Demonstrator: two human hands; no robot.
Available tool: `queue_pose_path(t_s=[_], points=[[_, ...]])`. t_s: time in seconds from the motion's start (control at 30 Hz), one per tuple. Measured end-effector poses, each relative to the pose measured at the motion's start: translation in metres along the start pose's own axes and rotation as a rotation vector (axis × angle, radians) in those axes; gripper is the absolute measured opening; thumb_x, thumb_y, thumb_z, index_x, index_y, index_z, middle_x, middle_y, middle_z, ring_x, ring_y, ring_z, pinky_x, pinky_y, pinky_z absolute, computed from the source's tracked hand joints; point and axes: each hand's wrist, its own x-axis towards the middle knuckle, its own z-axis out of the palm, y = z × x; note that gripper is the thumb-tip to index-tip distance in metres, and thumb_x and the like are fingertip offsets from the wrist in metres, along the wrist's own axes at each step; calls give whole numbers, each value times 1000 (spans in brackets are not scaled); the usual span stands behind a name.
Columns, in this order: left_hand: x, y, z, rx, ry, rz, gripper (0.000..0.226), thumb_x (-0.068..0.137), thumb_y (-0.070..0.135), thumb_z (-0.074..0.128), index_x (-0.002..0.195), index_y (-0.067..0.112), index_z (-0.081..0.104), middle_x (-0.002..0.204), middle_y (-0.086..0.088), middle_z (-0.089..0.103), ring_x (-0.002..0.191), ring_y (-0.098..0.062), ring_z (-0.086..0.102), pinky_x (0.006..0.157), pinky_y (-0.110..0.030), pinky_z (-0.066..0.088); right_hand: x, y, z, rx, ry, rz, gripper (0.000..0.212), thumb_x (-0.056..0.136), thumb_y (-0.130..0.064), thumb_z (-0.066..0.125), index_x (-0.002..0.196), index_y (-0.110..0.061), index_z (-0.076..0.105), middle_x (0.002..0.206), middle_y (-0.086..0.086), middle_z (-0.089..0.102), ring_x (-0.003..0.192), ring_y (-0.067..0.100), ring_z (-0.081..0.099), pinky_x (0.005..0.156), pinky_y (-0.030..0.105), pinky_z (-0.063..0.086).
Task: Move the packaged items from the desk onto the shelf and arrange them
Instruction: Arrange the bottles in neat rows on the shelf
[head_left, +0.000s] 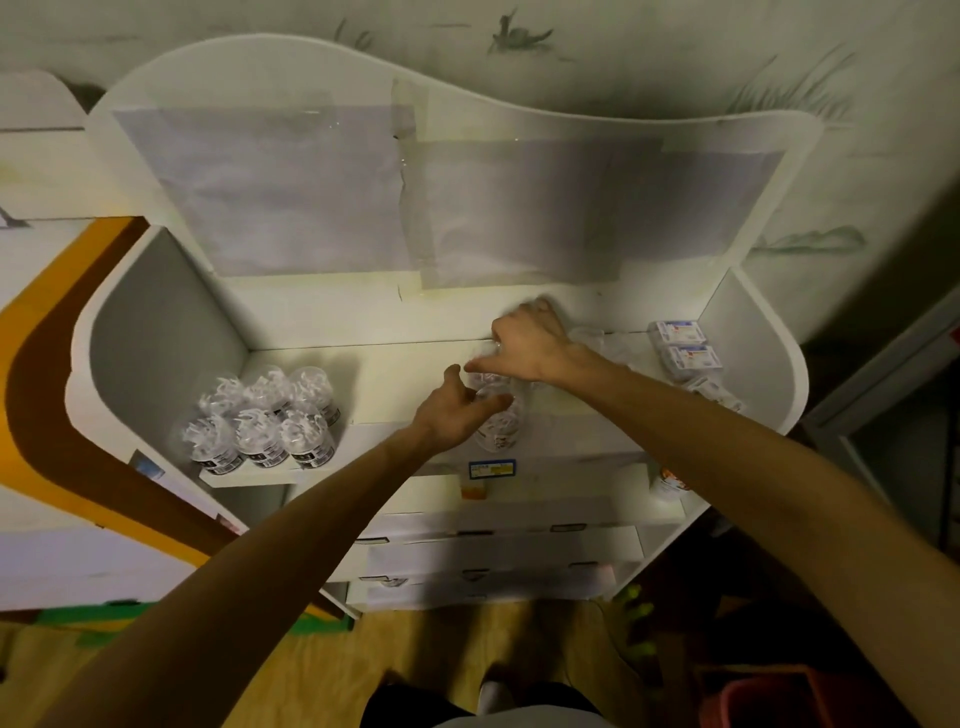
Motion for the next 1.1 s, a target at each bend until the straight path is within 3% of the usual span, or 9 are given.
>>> queue_pose_path(t_s=[0.13,0.27,0.47,0.63,0.77,0.93,1.1], points=[[5,-6,-8,-8,18,-53,106,83,57,70,155,7,11,143,-8,57,127,-30,55,101,-41,46,1,-1,2,9,4,11,70,80,-88,37,76,-20,57,78,1,54,90,23,57,102,46,35],[8,-14,-14,-10,58,-55,97,85,54,69,155,9,19,145,-11,53,129,-32,52,106,-44,44,4,2,5,36,19,27,76,78,-89,36,77,-19,63,82,4,60,91,24,57,98,45,37],[7,-27,-28,-9,89,-40,96,83,53,73,153,11,23,140,-9,58,127,-29,54,106,-42,43,4,11,15,164,11,-93,70,82,-80,42,113,-24,69,111,3,69,114,25,56,104,49,28],[4,-29,-27,-35,86,-38,94,84,54,71,153,11,24,141,-10,57,126,-29,55,107,-43,43,5,8,17,222,133,-83,62,85,-75,47,101,-22,74,89,-4,72,93,19,63,106,45,33],[4,-29,-24,-81,75,-60,93,85,50,72,153,10,23,144,-12,54,126,-30,55,107,-43,44,7,10,16,294,82,-91,51,94,-61,48,117,-23,72,102,-4,75,101,19,65,105,42,36],[3,-29,-24,-119,55,-77,98,83,50,74,154,8,21,143,-10,55,128,-28,53,108,-41,42,3,6,22,246,2,-131,73,81,-80,47,126,-26,65,113,-1,71,109,22,61,105,45,35],[1,-28,-23,-121,36,-65,98,84,50,74,154,8,19,145,-12,52,127,-29,54,105,-40,45,2,-2,19,237,25,-121,72,80,-82,47,117,-24,68,103,0,72,100,21,63,102,44,37]])
